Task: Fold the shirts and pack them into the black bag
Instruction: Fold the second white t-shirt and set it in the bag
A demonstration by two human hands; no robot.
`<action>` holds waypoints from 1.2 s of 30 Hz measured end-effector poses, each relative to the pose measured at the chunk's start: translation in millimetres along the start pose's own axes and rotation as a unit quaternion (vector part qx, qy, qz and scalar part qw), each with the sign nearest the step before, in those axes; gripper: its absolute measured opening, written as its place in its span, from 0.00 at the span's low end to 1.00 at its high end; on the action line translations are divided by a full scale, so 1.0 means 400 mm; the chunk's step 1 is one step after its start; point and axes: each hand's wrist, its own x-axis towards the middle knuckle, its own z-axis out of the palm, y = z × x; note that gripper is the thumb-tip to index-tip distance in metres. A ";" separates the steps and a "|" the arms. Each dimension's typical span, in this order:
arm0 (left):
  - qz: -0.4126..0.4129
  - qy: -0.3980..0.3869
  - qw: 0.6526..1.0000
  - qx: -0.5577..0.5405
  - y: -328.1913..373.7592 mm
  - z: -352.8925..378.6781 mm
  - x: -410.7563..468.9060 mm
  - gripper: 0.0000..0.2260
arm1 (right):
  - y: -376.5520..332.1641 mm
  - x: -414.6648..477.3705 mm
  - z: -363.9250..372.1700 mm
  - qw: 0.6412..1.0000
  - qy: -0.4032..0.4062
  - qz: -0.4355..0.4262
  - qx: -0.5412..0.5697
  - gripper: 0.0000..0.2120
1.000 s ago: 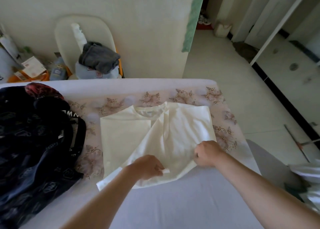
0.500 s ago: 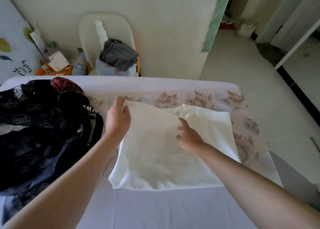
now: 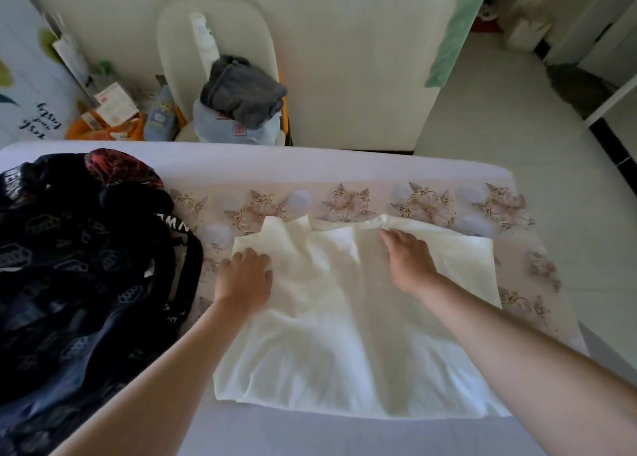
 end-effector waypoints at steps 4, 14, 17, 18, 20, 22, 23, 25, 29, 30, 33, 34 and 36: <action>-0.014 0.081 0.993 -0.083 0.021 -0.019 0.088 0.19 | 0.025 0.028 -0.007 0.996 0.048 -0.001 -0.075 0.15; -0.136 0.223 0.907 -0.330 0.015 -0.008 0.168 0.09 | 0.069 0.050 -0.019 0.999 0.046 -0.007 0.012 0.04; -0.231 0.246 0.856 -0.392 0.005 -0.019 0.157 0.10 | 0.082 0.063 0.006 0.984 0.175 0.032 -0.011 0.08; -0.259 0.238 0.853 -0.386 -0.004 -0.022 0.153 0.10 | 0.082 0.064 0.010 0.977 0.204 0.050 -0.026 0.10; -0.270 0.225 0.876 -0.331 -0.018 -0.016 0.142 0.09 | 0.071 0.056 0.013 0.970 0.229 0.047 -0.066 0.18; -0.174 0.252 0.916 -0.258 -0.020 -0.003 0.124 0.12 | 0.046 0.040 0.021 0.962 0.262 -0.025 -0.079 0.21; -0.097 0.249 0.938 -0.222 -0.019 0.011 0.113 0.13 | 0.030 0.029 0.034 0.961 0.256 -0.074 -0.075 0.22; 0.006 0.183 0.971 -0.154 -0.022 0.045 0.088 0.15 | -0.003 0.009 0.068 0.970 0.174 -0.148 -0.079 0.23; -0.031 0.089 0.988 -0.121 -0.065 0.124 0.007 0.24 | -0.040 -0.027 0.107 0.989 0.038 -0.095 -0.108 0.27; -0.041 0.099 0.986 -0.128 -0.076 0.130 -0.023 0.25 | -0.051 -0.037 0.106 0.989 0.033 -0.081 -0.120 0.28; -0.077 0.122 0.974 -0.176 -0.085 0.129 -0.132 0.24 | -0.100 -0.098 0.103 0.991 0.037 -0.079 -0.102 0.38; -0.102 0.130 0.967 -0.194 -0.084 0.128 -0.170 0.22 | -0.120 -0.128 0.109 0.991 0.042 -0.098 -0.083 0.38; -0.155 0.122 0.951 -0.239 -0.082 0.120 -0.245 0.19 | -0.161 -0.200 0.130 0.986 0.049 -0.154 -0.047 0.36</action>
